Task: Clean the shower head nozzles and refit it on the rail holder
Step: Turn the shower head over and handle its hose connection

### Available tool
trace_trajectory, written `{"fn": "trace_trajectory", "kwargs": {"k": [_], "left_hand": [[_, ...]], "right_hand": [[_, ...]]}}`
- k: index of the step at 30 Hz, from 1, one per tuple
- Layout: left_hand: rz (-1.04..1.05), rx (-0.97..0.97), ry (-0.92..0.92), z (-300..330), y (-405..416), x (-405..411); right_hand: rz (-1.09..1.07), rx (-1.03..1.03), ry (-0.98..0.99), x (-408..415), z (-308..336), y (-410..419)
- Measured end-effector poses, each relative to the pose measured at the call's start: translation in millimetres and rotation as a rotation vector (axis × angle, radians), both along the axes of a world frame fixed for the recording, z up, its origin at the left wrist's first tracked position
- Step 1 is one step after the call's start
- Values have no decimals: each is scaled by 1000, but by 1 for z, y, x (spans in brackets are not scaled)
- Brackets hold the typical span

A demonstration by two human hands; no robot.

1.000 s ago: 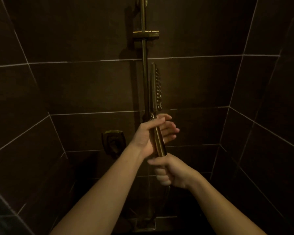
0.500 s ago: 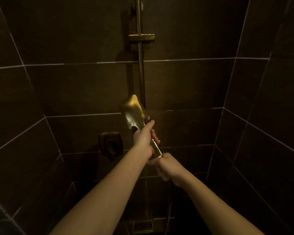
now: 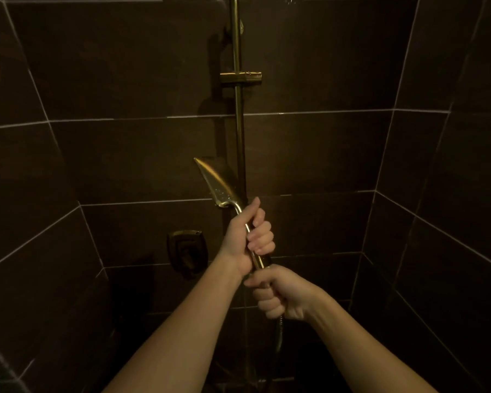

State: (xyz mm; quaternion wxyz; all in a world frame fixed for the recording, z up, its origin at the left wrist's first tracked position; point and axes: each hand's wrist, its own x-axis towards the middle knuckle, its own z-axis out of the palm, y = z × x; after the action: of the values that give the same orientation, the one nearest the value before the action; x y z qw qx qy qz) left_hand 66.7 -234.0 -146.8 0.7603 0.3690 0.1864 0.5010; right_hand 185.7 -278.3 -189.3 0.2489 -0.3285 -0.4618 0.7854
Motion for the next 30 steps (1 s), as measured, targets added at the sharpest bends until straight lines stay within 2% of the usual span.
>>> {"fn": "trace_trajectory", "kwargs": {"k": [3, 5, 7, 11, 14, 18, 21, 23, 26, 28, 30], "left_hand": [[341, -120, 303, 6, -3, 13], [524, -165, 381, 7, -8, 19], [576, -118, 394, 4, -6, 21], [374, 81, 368, 11, -9, 10], [227, 156, 286, 19, -8, 2], [98, 131, 53, 25, -9, -7], [-56, 105, -18, 29, -10, -11], [-46, 81, 57, 34, -8, -7], [155, 77, 244, 40, -6, 3], [201, 78, 240, 42, -8, 5], [140, 76, 165, 42, -11, 3]], "right_hand": [[-262, 191, -235, -11, -4, 1], [-435, 364, -413, -19, -8, 0], [-507, 424, -432, -22, -9, 0], [-360, 356, -213, -14, 5, -7], [-258, 290, -150, -10, 17, -10], [-141, 173, -54, -9, 25, -13], [-90, 123, -2, -9, 27, -14], [-139, 143, -31, -10, 27, -13], [-329, 363, -215, -14, 24, -10], [-468, 487, -296, -16, 19, -6], [-541, 531, -283, -15, 16, -3]]}}
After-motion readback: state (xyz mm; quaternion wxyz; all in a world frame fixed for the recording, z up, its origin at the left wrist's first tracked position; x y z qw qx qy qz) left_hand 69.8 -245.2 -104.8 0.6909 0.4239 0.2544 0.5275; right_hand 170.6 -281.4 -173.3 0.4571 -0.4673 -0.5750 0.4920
